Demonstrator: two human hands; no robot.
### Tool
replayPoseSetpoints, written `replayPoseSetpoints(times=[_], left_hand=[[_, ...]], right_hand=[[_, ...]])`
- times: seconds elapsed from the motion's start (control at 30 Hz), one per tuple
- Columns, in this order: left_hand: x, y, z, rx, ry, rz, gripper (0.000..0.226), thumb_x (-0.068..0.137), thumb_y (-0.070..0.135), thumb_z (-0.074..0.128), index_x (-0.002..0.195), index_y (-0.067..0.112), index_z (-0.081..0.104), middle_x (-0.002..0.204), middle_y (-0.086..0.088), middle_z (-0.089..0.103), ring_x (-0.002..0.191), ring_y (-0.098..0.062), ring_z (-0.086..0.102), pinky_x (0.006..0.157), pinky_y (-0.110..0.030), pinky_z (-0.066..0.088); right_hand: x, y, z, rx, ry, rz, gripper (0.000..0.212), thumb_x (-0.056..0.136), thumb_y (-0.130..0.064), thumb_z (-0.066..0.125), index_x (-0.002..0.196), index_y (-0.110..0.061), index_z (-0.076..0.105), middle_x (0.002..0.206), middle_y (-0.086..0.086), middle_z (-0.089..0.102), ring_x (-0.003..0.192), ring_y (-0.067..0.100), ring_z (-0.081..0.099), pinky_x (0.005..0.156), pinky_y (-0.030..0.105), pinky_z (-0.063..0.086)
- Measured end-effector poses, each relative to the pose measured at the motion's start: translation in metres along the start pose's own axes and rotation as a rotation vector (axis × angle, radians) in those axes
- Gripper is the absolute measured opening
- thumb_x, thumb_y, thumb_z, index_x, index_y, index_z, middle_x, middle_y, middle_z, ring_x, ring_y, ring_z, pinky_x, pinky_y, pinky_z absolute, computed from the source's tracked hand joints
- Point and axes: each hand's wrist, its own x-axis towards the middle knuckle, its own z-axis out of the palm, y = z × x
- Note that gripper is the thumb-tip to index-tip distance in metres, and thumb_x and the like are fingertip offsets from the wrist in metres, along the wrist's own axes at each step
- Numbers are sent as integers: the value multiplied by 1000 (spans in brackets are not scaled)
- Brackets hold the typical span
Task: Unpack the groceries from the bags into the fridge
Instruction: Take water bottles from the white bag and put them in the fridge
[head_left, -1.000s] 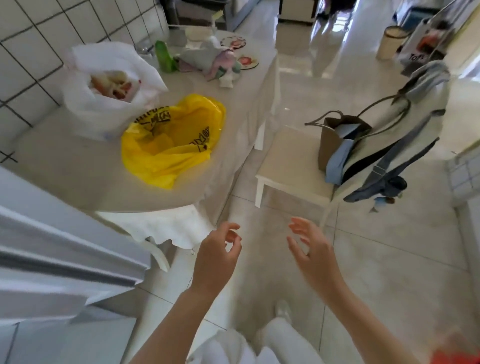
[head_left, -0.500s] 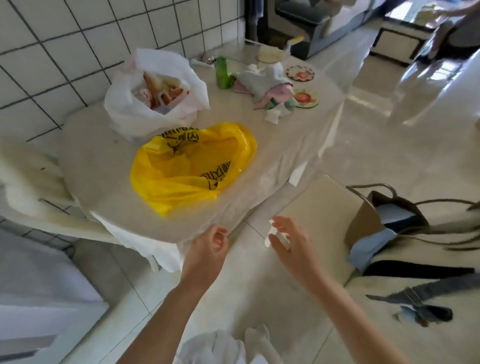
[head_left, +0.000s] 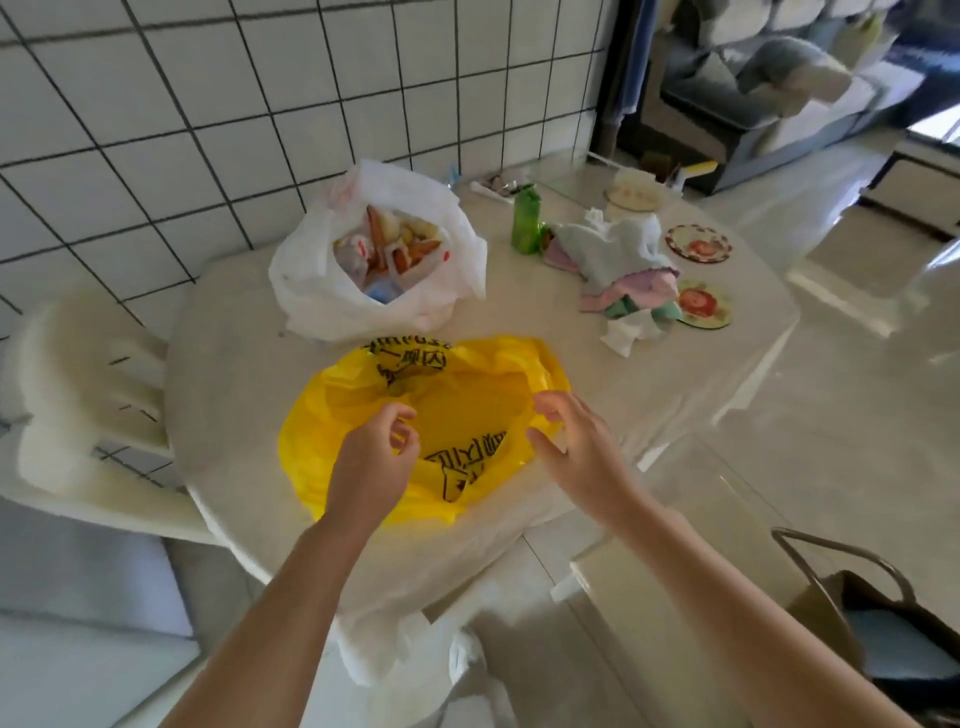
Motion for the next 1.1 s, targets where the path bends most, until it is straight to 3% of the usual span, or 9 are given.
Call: replayPoseSetpoints(times=[0.23, 0.5, 0.6, 0.83, 1.1], left_hand=[[91, -10, -2, 30, 24, -16, 20, 87, 10, 62, 106, 17, 64, 88, 5, 66, 80, -12, 62, 70, -26, 50], [189, -18, -10, 117, -16, -32, 24, 88, 10, 56, 111, 11, 62, 103, -3, 64, 92, -14, 58, 79, -26, 46], [226, -20, -8, 160, -45, -59, 25, 88, 10, 54, 112, 10, 60, 107, -6, 61, 97, -19, 57, 82, -32, 47], [313, -40, 6, 390, -112, -112, 23, 92, 13, 48, 113, 13, 57, 113, -7, 59, 106, -25, 54, 83, -33, 45], [388, -75, 26, 597, -211, -214, 35, 91, 13, 55, 125, 12, 53, 127, -10, 55, 117, -28, 51, 85, -40, 49]], right_hand=[[105, -3, 4, -31, -8, -58, 32, 89, -23, 63, 119, -16, 57, 117, -1, 61, 104, 18, 59, 88, 33, 48], [220, 0, 15, -65, -118, -92, 35, 90, -27, 62, 123, -19, 53, 120, -2, 59, 106, 17, 57, 88, 32, 45], [268, 6, 22, -88, -173, -128, 37, 91, -28, 60, 125, -18, 51, 122, -2, 58, 109, 16, 56, 88, 28, 43], [381, 16, 46, -113, -308, -218, 39, 92, -28, 59, 127, -15, 51, 122, 1, 57, 110, 18, 55, 90, 28, 44], [463, 23, 100, -161, -512, -319, 32, 93, -25, 58, 122, -13, 52, 123, 3, 57, 112, 21, 55, 90, 23, 42]])
